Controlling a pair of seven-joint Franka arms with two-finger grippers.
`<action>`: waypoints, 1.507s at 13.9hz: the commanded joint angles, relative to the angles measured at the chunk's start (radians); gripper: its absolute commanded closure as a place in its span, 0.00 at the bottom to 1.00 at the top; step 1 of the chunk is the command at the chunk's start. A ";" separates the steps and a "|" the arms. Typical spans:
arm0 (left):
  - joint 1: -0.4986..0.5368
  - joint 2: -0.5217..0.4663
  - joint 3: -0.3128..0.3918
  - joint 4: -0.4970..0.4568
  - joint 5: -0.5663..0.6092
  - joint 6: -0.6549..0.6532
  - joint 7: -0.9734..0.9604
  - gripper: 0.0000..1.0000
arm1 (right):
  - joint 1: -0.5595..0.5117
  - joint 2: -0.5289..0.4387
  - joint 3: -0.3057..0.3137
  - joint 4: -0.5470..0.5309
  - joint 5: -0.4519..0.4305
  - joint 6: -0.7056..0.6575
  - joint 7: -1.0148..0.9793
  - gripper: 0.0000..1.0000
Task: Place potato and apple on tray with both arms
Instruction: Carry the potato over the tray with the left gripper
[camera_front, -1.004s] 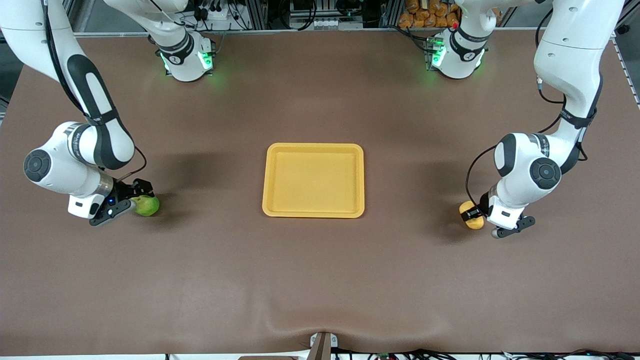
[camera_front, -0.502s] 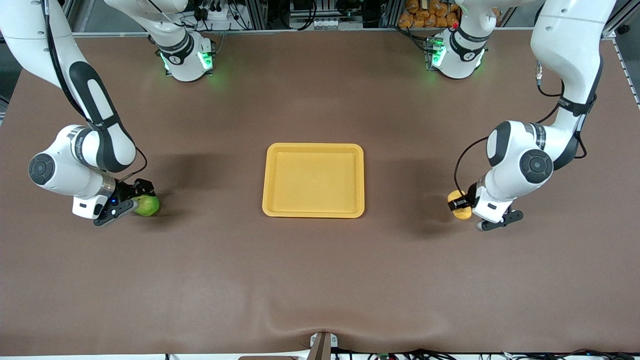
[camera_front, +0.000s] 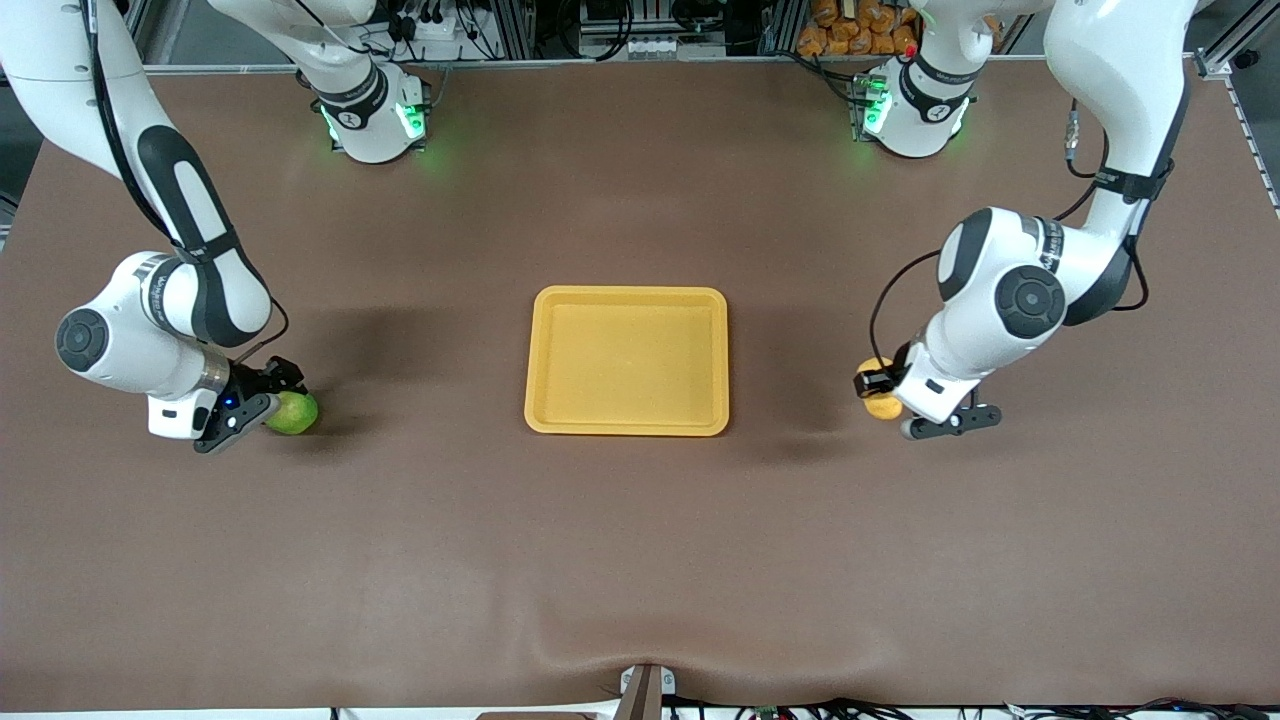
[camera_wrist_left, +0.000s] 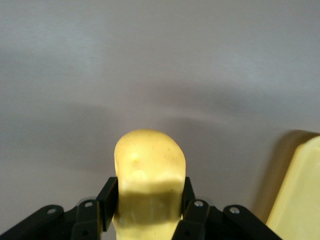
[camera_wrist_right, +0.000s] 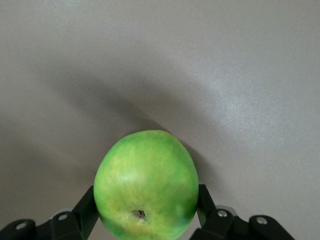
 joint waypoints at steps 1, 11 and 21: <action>-0.008 -0.009 -0.054 0.037 0.022 -0.054 -0.036 1.00 | -0.017 -0.005 0.016 0.017 0.017 -0.013 -0.043 1.00; -0.271 0.132 -0.058 0.225 0.161 -0.059 -0.119 1.00 | 0.009 -0.070 0.037 0.133 0.019 -0.246 -0.095 1.00; -0.428 0.370 -0.021 0.439 0.279 -0.057 -0.145 1.00 | 0.031 -0.136 0.275 0.127 0.095 -0.320 -0.066 1.00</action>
